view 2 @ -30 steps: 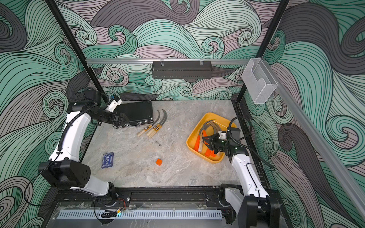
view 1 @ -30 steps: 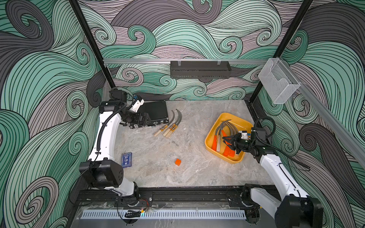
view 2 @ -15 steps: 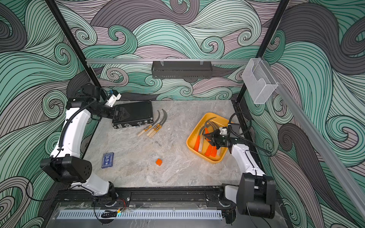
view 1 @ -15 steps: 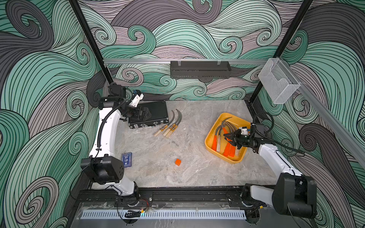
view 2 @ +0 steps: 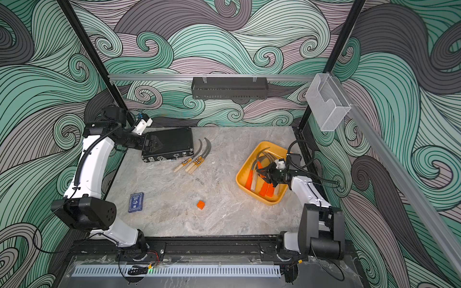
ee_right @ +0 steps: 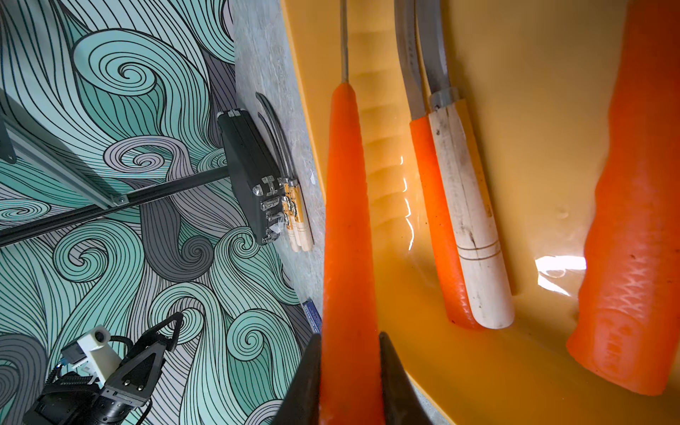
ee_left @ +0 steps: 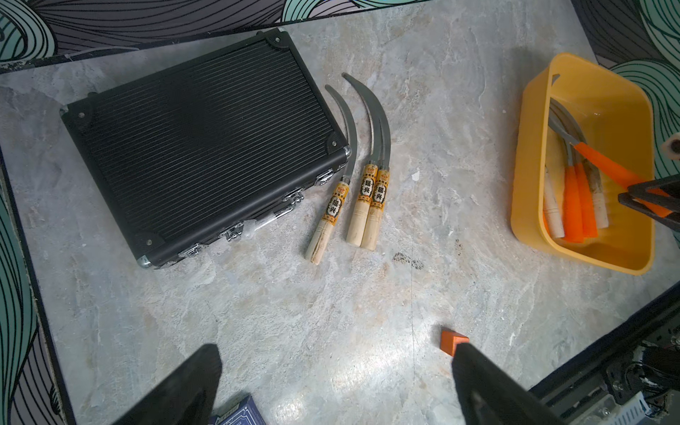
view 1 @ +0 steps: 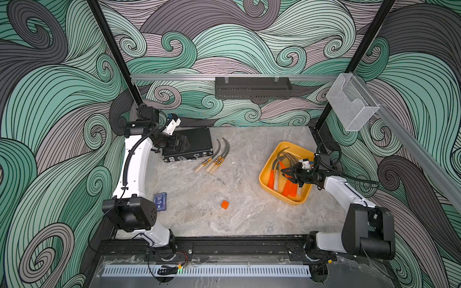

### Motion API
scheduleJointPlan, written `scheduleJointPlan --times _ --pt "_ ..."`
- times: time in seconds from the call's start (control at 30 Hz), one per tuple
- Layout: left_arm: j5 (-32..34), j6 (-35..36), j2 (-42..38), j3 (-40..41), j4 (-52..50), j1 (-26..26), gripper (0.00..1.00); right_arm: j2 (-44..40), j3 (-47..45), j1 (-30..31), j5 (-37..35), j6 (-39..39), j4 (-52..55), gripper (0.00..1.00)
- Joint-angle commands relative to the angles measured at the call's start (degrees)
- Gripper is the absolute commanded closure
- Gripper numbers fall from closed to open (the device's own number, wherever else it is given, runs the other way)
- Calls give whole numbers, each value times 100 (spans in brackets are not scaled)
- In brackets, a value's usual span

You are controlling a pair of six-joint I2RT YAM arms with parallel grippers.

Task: Put small sickles into storage boxes
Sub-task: Place the sickle in the storage box.

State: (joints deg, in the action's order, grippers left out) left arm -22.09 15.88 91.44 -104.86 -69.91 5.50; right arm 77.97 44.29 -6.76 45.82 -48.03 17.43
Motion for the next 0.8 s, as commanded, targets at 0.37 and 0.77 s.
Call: scheduleJointPlan --times 0.37,0.77 --pt "-68 225 -95 252 -172 -5 2 143 -267 -9 -269 1195 1135 64" --pt "-103 258 -65 221 -234 -5 2 264 220 17 -753 1951 2316 51"
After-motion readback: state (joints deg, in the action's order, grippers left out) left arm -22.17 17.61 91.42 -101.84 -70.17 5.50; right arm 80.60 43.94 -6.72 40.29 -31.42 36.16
